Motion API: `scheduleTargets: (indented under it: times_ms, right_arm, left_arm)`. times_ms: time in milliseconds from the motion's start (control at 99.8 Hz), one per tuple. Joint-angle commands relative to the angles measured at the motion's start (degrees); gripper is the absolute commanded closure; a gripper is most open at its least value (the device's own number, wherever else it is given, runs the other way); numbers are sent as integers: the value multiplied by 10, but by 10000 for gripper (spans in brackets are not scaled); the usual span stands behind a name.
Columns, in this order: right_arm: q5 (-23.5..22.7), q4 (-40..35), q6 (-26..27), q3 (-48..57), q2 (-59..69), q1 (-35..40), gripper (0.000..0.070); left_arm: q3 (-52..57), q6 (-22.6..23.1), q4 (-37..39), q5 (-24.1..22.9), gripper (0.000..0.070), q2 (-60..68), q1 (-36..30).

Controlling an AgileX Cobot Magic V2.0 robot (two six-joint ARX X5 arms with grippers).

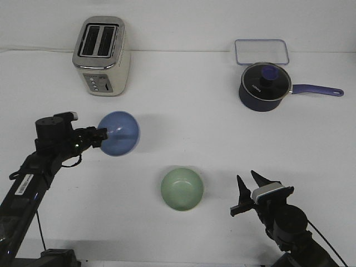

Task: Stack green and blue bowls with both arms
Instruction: 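Carry the blue bowl over the green bowl and lower it inside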

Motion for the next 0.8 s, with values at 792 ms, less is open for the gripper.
scheduleTargets:
  times_ms: [792]
  right_arm:
    - [0,5,4,0,2,5,405]
  left_arm:
    - [9,24,2,-148,688,90,-389]
